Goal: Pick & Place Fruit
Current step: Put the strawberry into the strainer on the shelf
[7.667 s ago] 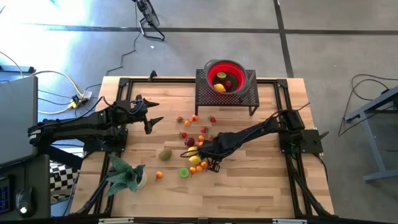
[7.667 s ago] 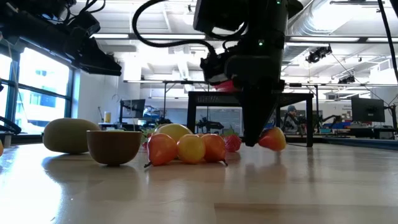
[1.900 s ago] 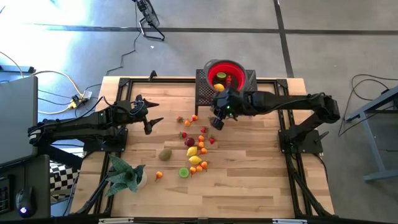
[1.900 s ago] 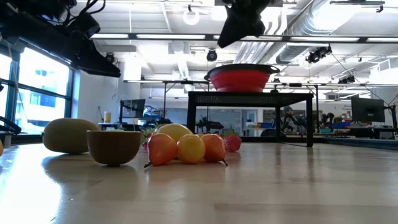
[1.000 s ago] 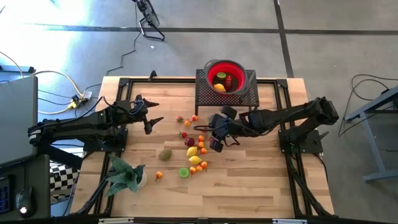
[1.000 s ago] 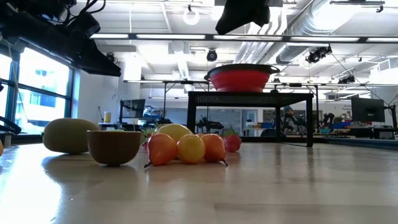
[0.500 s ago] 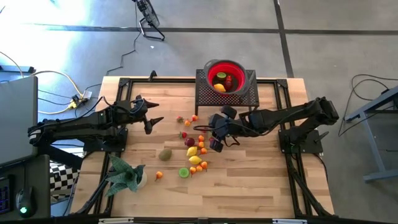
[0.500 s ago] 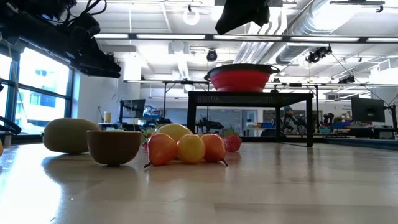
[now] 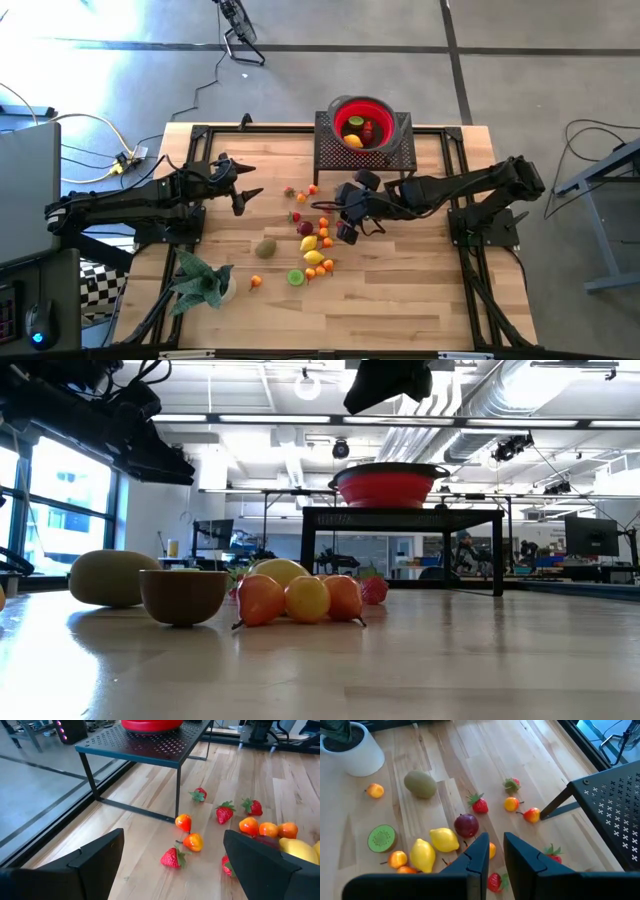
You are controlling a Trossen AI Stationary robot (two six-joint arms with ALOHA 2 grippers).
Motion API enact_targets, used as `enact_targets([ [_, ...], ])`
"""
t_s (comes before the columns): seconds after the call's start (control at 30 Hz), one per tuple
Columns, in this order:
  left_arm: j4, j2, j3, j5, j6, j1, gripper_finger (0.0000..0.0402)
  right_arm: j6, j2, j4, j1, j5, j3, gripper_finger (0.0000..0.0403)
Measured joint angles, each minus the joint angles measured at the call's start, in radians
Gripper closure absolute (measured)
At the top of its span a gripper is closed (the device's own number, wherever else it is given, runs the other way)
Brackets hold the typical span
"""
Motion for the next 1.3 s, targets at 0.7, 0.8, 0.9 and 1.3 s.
enact_targets([
  [0.7, -0.008, 0.000, 0.000, 0.000, 0.000, 0.000, 0.0064, 0.448, 0.002, 0.239, 0.001, 0.143, -0.311, 0.0353],
  [0.8, -0.008, 0.000, 0.000, 0.000, 0.001, 0.000, 0.0064, 0.571, 0.001, 0.241, -0.001, 0.143, -0.356, 0.0353],
  [0.9, -0.008, 0.000, 0.000, 0.000, 0.002, 0.000, 0.0064, 0.655, 0.001, 0.239, -0.002, 0.132, -0.391, 0.0353],
  [1.3, -0.007, 0.000, 0.000, -0.001, 0.003, 0.000, 0.0064, 0.602, 0.001, 0.347, 0.030, 0.129, -0.431, 0.0353],
])
